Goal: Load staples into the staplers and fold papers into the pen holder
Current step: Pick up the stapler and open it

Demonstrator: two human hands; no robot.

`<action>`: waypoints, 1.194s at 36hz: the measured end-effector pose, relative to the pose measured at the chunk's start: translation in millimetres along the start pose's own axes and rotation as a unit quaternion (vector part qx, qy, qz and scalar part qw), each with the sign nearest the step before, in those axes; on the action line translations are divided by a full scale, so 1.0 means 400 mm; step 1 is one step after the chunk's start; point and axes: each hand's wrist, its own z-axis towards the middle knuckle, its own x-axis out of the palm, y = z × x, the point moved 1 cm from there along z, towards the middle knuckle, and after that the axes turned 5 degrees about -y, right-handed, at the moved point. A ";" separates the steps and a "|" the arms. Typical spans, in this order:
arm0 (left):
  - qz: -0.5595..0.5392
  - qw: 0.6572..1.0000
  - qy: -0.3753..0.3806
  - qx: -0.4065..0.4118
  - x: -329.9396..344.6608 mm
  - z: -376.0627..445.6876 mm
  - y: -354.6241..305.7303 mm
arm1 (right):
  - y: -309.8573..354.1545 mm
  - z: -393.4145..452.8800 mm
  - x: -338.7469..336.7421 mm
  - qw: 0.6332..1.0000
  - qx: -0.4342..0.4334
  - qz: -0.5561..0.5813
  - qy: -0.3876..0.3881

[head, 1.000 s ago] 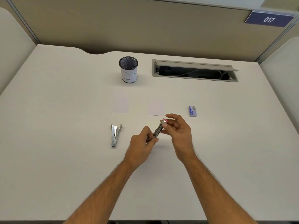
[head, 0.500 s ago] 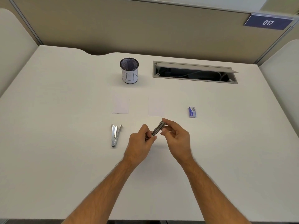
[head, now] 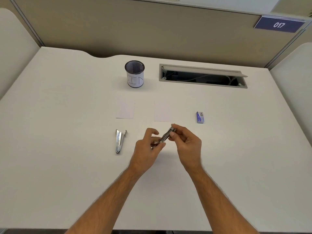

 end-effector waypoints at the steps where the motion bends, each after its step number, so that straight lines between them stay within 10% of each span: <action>1: -0.006 1.000 0.006 -0.001 0.001 0.002 0.000 | 0.003 -0.005 -0.001 1.000 -0.028 -0.013 -0.003; 5: -0.012 1.000 0.009 0.024 0.007 0.009 0.000 | 0.016 -0.022 0.006 0.988 -0.136 -0.076 0.009; 33: 0.017 0.997 -0.038 0.058 -0.003 0.012 -0.002 | 0.027 0.000 0.007 1.000 0.012 -0.009 0.002; 43: -0.032 0.994 -0.088 0.056 0.026 -0.008 -0.050 | 0.006 -0.006 0.015 0.950 -0.243 -0.191 -0.049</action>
